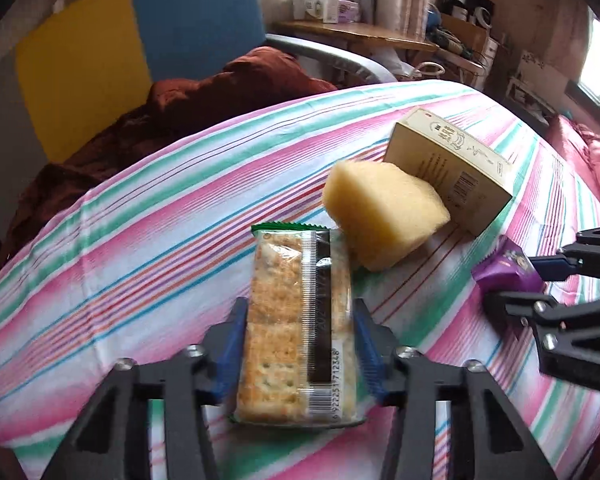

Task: Organize objects
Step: 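Grasp the purple snack packet with the right gripper while the left gripper grasps the cracker packet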

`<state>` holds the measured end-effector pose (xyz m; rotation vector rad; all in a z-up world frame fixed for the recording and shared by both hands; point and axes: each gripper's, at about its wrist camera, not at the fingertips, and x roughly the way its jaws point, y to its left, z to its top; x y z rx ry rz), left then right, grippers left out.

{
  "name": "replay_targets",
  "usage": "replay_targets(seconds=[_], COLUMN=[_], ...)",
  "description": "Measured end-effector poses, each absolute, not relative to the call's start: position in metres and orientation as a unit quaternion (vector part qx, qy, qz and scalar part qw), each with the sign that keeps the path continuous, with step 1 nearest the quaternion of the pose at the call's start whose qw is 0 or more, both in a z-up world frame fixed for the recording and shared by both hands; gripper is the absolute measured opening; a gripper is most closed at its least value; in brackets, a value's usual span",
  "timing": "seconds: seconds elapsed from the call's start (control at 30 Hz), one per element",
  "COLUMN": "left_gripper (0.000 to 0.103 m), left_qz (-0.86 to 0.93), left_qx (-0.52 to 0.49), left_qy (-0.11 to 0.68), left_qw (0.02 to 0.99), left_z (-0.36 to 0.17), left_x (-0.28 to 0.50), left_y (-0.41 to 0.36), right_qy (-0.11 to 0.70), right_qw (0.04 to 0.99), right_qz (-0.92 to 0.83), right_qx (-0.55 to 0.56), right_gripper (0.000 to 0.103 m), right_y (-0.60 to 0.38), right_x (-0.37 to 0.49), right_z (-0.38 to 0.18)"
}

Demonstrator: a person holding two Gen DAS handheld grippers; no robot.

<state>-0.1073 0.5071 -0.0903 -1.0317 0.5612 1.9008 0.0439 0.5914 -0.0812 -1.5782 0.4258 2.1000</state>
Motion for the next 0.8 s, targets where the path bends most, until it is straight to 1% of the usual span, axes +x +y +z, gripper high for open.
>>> replay_targets(seconds=[0.2,0.37,0.47,0.8], left_gripper=[0.049,0.049,0.049,0.051], left_qz=[0.782,0.795,0.797,0.801], left_qx=[-0.412,-0.416,-0.411,-0.405], left_qy=[0.199,0.167,0.178,0.185], left_qw=[0.425,0.409,0.405,0.4], left_z=[-0.091,-0.092,-0.094,-0.096], left_x=[-0.086,-0.067,-0.06,-0.06], left_y=[0.449,0.411,0.41,0.415], right_qy=[0.158,0.148,0.128,0.126], right_qw=[0.218,0.152,0.134,0.137], right_qz=[0.781,0.802,0.807,0.807], right_qx=[-0.564,-0.559,-0.561,-0.56], right_gripper=[0.035,0.035,0.035,0.035], right_y=[0.584,0.563,0.564,0.571], right_x=[0.042,0.034,0.033,0.046], right_z=[-0.075,-0.071,-0.078,-0.07])
